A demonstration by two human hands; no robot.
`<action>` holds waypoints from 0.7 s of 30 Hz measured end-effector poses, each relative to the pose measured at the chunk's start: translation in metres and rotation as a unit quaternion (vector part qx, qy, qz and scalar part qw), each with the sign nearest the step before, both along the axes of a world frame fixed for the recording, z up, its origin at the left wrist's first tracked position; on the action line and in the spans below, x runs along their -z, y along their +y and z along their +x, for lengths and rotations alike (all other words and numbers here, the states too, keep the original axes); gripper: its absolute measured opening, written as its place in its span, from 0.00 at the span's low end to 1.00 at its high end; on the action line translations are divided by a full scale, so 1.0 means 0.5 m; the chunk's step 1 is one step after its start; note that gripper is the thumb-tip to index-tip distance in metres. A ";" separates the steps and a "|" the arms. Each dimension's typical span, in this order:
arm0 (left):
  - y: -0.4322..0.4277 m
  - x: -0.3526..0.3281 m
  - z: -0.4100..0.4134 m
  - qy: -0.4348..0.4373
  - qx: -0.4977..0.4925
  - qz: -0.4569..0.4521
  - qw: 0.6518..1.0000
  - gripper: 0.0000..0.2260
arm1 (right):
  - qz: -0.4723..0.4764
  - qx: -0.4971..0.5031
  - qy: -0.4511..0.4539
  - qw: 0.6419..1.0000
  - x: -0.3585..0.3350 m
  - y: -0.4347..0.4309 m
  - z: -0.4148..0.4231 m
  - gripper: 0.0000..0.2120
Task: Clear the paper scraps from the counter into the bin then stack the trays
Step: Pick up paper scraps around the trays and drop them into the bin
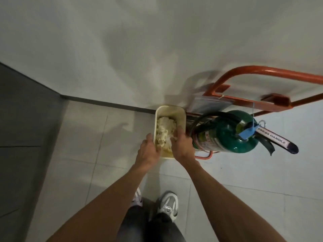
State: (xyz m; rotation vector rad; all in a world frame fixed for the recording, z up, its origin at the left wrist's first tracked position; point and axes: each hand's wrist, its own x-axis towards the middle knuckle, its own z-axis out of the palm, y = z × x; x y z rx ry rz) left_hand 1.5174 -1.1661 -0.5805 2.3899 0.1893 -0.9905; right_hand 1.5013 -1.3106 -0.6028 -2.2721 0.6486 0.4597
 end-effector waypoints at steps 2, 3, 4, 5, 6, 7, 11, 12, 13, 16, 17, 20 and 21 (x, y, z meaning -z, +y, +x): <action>-0.005 0.062 0.010 0.013 -0.002 -0.009 1.000 0.28 | -0.047 -0.072 0.034 0.996 0.059 -0.003 0.036 0.18; -0.007 0.084 0.013 0.021 -0.011 -0.018 1.000 0.24 | -0.052 -0.092 0.045 0.993 0.082 -0.002 0.054 0.19; -0.009 0.102 0.016 0.016 -0.010 -0.020 1.000 0.21 | -0.049 -0.103 0.052 0.992 0.103 0.002 0.071 0.21; -0.008 0.120 0.019 0.003 0.001 -0.024 1.000 0.19 | -0.047 -0.107 0.056 0.992 0.123 0.006 0.085 0.23; -0.001 0.133 0.021 -0.001 0.005 -0.018 1.000 0.20 | -0.049 -0.107 0.061 0.991 0.138 0.014 0.097 0.24; 0.002 0.144 0.022 -0.003 -0.016 -0.028 0.999 0.23 | -0.054 -0.106 0.068 0.991 0.158 0.022 0.102 0.24; 0.006 0.170 0.008 -0.004 -0.053 -0.056 0.997 0.19 | -0.095 -0.168 0.175 0.965 0.231 0.050 0.077 0.19; 0.008 0.175 0.004 -0.021 -0.032 -0.043 0.998 0.18 | -0.103 -0.175 0.197 0.959 0.232 0.054 0.068 0.17; 0.011 0.170 0.004 -0.032 -0.020 -0.043 0.998 0.15 | -0.099 -0.169 0.206 0.959 0.224 0.055 0.061 0.17; 0.025 0.124 0.001 -0.048 -0.006 -0.059 0.997 0.13 | -0.093 -0.152 0.203 0.963 0.176 0.045 0.053 0.18; 0.030 0.099 -0.001 -0.025 -0.008 -0.073 0.997 0.15 | -0.094 -0.155 0.196 0.964 0.155 0.036 0.051 0.18; 0.069 0.021 -0.020 -0.020 0.008 -0.056 0.998 0.25 | -0.081 -0.142 0.163 0.973 0.058 0.026 0.043 0.17; 0.087 -0.005 -0.027 -0.033 0.010 -0.049 0.998 0.27 | -0.081 -0.143 0.147 0.975 0.021 0.027 0.040 0.17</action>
